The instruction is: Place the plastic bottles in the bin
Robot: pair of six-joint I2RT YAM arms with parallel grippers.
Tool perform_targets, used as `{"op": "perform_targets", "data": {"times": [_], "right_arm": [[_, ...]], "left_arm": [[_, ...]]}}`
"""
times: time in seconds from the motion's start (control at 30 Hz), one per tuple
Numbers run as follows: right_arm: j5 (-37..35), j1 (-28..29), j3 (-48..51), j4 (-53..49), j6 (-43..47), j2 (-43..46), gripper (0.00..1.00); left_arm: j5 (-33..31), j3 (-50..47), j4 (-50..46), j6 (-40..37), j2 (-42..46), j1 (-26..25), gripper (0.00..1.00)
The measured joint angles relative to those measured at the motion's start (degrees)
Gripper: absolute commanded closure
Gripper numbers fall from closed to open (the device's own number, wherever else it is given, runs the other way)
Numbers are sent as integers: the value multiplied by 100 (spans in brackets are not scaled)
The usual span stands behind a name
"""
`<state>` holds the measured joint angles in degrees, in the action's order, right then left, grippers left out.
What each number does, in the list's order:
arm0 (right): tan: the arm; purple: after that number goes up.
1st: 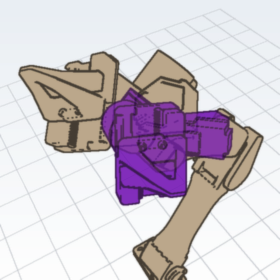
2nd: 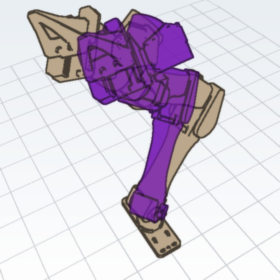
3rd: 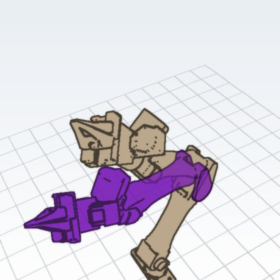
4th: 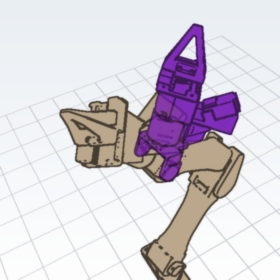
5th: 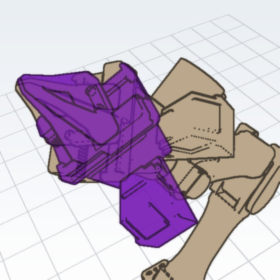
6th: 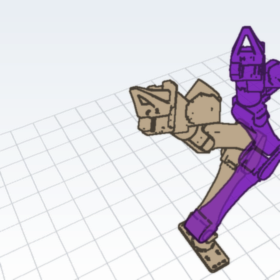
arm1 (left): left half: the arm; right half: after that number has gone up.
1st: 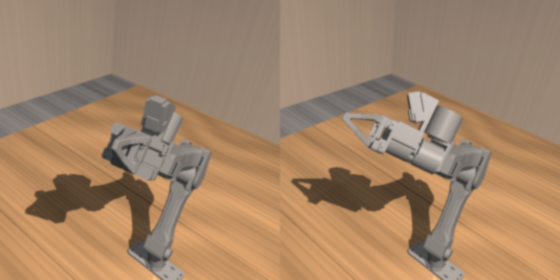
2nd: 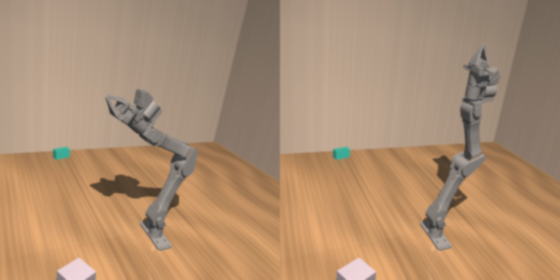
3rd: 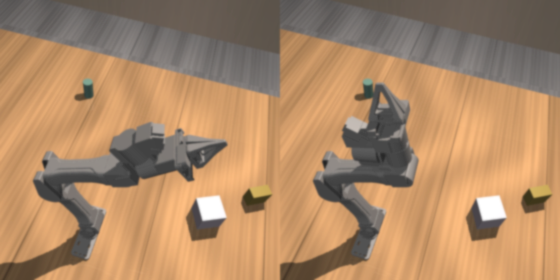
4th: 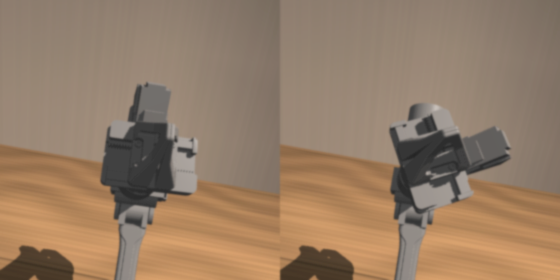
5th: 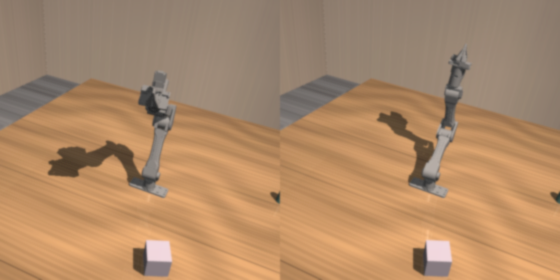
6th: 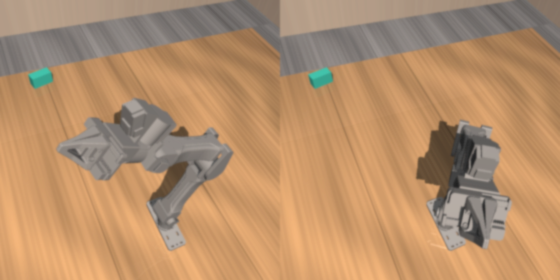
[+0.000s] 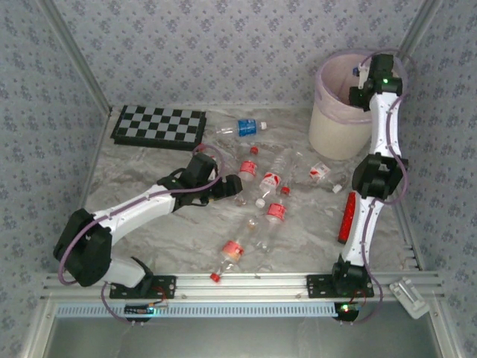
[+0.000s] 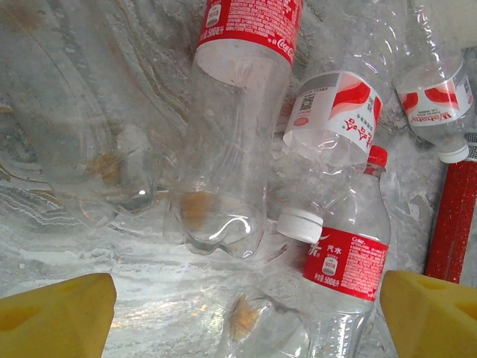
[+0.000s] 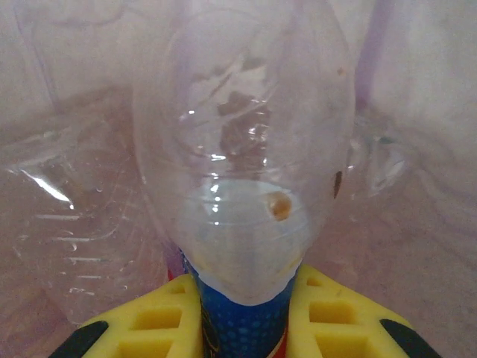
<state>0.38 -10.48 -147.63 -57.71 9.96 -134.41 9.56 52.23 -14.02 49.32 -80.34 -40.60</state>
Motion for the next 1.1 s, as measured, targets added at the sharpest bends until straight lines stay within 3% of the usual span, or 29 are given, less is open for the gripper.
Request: {"op": "perform_targets", "data": {"times": [0.07,0.17,0.33,0.5,0.67,0.87,1.1], "right_arm": [[13,4,0,4,-2,-26,94],[52,11,35,7,-24,-28,76],[116,4,50,4,-122,-28,36],[133,4,50,-2,-184,-28,14],[131,-2,26,-52,-195,-17,1],[7,2,26,-85,-197,328,0],[-177,114,105,26,-192,1513,0]], "left_arm": [[-17,0,-2,0,0,0,9],[-22,0,-74,-4,0,0,7],[-44,0,-127,-22,0,0,3],[-72,0,-129,-20,2,11,1],[-216,0,-52,-17,92,13,0],[-551,0,72,85,155,116,0],[-815,20,57,372,105,240,0]]}}
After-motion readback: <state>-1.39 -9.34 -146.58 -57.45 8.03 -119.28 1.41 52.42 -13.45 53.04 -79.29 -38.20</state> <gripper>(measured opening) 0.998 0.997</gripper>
